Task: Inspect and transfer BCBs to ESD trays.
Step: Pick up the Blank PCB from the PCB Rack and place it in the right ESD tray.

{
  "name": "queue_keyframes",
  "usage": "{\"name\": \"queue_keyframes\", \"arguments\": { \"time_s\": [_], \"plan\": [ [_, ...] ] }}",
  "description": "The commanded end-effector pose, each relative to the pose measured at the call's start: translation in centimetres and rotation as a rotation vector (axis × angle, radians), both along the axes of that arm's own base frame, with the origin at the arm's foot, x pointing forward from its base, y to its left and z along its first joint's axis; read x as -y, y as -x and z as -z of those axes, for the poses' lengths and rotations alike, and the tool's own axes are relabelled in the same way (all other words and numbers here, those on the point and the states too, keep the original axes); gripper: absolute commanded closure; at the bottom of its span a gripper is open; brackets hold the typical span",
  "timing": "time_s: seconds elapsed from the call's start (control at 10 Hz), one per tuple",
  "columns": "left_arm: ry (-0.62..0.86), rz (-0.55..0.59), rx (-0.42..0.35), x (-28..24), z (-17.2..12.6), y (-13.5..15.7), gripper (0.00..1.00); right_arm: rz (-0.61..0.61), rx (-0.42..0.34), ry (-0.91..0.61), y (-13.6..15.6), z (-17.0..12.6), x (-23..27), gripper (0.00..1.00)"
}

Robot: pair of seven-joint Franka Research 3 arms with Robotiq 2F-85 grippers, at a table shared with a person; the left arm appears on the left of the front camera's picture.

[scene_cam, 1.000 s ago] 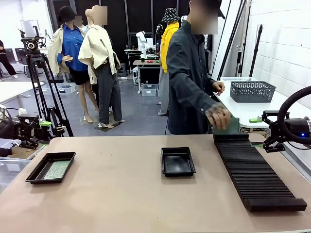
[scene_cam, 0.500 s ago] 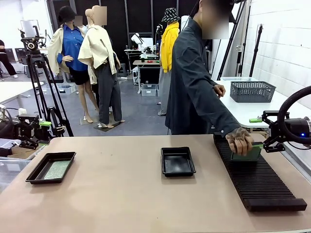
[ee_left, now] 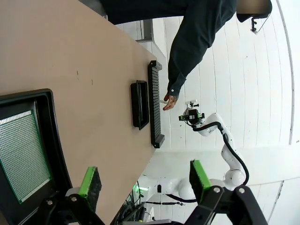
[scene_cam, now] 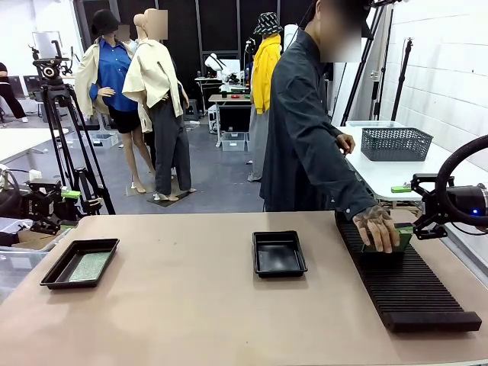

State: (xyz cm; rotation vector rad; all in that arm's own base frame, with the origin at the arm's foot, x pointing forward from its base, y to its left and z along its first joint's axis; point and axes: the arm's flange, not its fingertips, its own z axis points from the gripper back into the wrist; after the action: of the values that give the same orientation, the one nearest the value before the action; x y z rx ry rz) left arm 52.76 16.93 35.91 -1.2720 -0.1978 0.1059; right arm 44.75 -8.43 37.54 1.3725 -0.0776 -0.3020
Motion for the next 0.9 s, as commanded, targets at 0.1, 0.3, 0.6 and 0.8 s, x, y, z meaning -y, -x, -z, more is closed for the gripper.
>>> {"name": "queue_keyframes", "arguments": {
  "time_s": [0.1, 0.3, 0.6, 0.8],
  "plan": [
    [-0.019, -0.003, -0.005, 0.07, -0.38, 0.08, 0.0, 0.0, 0.001, -0.001, 0.22, -0.07, -0.11, 0.0],
    [-0.019, -0.003, -0.005, 0.07, -0.38, 0.08, 0.0, 0.0, 0.001, -0.001, 0.22, -0.07, -0.11, 0.0],
    [-0.019, -0.003, -0.005, 0.07, -0.38, 0.08, 0.0, 0.0, 0.001, -0.001, 0.22, -0.07, -0.11, 0.0],
    [-0.019, -0.003, -0.005, 0.07, -0.38, 0.08, 0.0, 0.0, 0.001, -0.001, 0.22, -0.07, -0.11, 0.0]
  ]
}}
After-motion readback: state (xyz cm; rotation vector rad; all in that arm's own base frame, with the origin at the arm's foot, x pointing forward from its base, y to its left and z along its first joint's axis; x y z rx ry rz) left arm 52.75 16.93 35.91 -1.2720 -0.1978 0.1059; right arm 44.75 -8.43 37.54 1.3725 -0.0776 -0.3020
